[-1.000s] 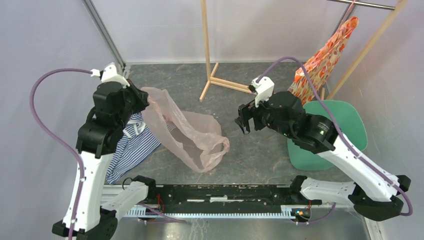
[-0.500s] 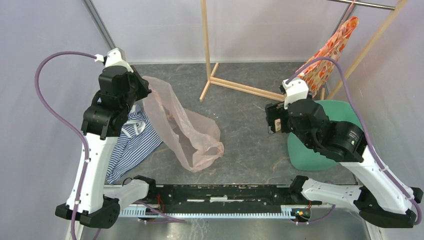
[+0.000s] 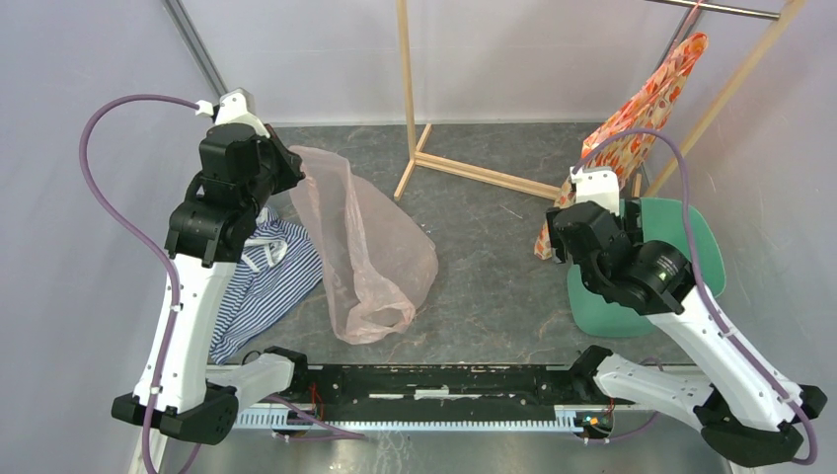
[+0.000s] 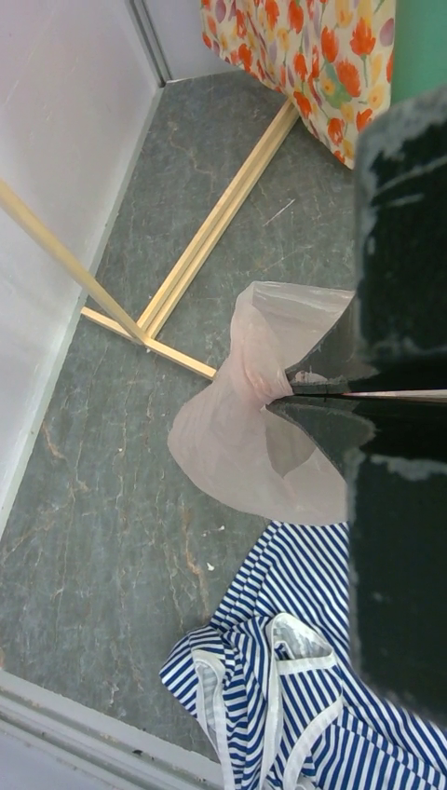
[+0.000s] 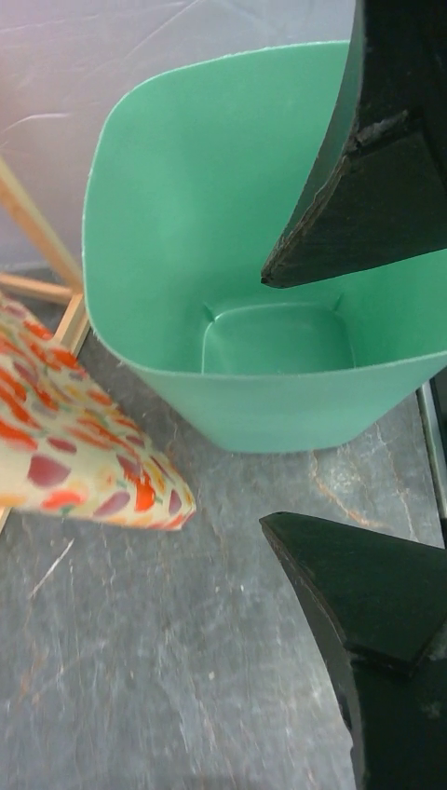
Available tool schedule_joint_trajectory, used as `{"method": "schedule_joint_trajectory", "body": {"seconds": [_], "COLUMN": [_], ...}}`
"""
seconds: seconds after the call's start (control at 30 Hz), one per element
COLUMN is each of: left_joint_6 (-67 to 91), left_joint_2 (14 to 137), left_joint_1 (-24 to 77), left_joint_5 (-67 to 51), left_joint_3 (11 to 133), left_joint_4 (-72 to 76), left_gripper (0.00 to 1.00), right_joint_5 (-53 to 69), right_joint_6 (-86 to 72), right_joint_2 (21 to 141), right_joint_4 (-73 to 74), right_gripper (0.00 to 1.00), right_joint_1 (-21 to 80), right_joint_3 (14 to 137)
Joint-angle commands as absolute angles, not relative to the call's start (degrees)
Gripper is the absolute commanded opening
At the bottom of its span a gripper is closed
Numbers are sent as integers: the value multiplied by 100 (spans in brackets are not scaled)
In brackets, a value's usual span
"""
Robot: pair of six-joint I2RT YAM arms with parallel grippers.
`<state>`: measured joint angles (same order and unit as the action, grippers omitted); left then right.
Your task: Put the trash bags into the trash bin
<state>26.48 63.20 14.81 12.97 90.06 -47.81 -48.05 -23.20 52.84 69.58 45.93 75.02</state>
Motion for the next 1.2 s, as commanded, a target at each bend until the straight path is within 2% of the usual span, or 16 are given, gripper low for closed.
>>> {"method": "schedule_joint_trajectory", "body": {"seconds": [0.0,0.1,0.17,0.3,0.4,0.6,0.63,0.97,1.17], "left_joint_6": [2316,2318,2299,2236,2207,2199,2202,2408,2519], "left_joint_2": [6274,6180,6130,6017,5877,5731,5712,5796,6248], "left_joint_1": [1459,1459,1459,1459,1459,1459,1459,1459,1459], "left_joint_5": [1084,1041,1014,870,779,531,520,750,1326], "left_joint_3": [9152,9070,9028,8919,8828,8834,8838,9233,10076], "left_joint_4": [-4572,-4577,-4590,-4628,-4644,-4783,-4788,-4840,-4810], "left_gripper": [2,2,2,2,2,2,2,2,2], "right_joint_5": [-4726,-4371,-4091,-3330,-2918,-2420,-2276,-115,351], "right_joint_6": [-2010,-1892,-1831,-1632,-1600,-1541,-1515,-1143,-1274], "right_joint_2": [5210,5326,5311,5183,5153,5141,5154,5305,5430], "right_joint_4": [6450,6308,6114,5721,5632,5716,5734,5956,5651], "right_gripper": [98,98,94,78,57,4,0,0,0], "right_joint_1": [4031,3706,3516,2993,2766,2728,2728,2858,3506], "right_joint_3": [7363,7178,6983,6565,6389,6534,6619,7532,7734]}}
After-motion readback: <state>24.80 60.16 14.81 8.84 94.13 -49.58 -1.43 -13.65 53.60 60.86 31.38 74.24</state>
